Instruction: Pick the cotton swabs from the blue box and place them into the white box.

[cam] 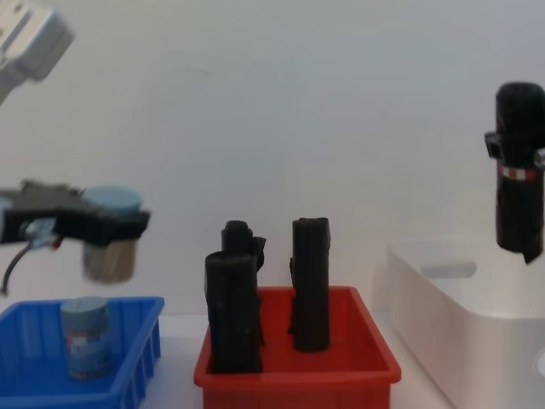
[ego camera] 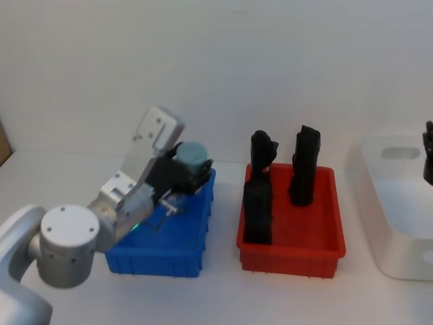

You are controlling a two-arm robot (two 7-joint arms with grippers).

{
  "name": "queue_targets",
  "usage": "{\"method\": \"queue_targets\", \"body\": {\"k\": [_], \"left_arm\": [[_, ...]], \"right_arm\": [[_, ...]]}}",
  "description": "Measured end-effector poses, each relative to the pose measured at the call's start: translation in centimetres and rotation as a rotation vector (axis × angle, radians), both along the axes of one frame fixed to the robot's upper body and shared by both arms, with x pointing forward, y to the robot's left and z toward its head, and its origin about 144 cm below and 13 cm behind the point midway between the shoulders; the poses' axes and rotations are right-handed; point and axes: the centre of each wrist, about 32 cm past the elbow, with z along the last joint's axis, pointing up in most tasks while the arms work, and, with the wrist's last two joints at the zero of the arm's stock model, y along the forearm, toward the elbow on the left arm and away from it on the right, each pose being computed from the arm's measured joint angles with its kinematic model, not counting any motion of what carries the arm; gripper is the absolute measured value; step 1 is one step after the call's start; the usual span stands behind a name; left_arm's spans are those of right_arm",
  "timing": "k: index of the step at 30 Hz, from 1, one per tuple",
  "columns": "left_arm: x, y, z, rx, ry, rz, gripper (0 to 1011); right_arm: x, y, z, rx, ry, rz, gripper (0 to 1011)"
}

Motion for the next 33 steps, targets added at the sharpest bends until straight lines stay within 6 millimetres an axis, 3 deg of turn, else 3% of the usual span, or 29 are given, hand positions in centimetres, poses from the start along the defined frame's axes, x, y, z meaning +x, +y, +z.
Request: {"method": "queue_targets", "body": {"k": [6, 19, 33], "left_arm": [[1.1, -1.3, 2.8, 0.043, -0.039, -0.083, 669], [2.8, -2.6, 5.4, 0.086, -0.053, -0.189, 668], [3.8, -3.0, 6.7, 0.096, -0.064, -0.253, 669]], "right_arm": [[0.3, -0.6, -0.6, 0.014, 0.041, -0.009, 358], [2.0, -1.0, -1.4, 0.008, 0.088, 0.012, 360], [2.8, -1.0, -1.7, 0.002, 0.098, 0.021, 776]]}}
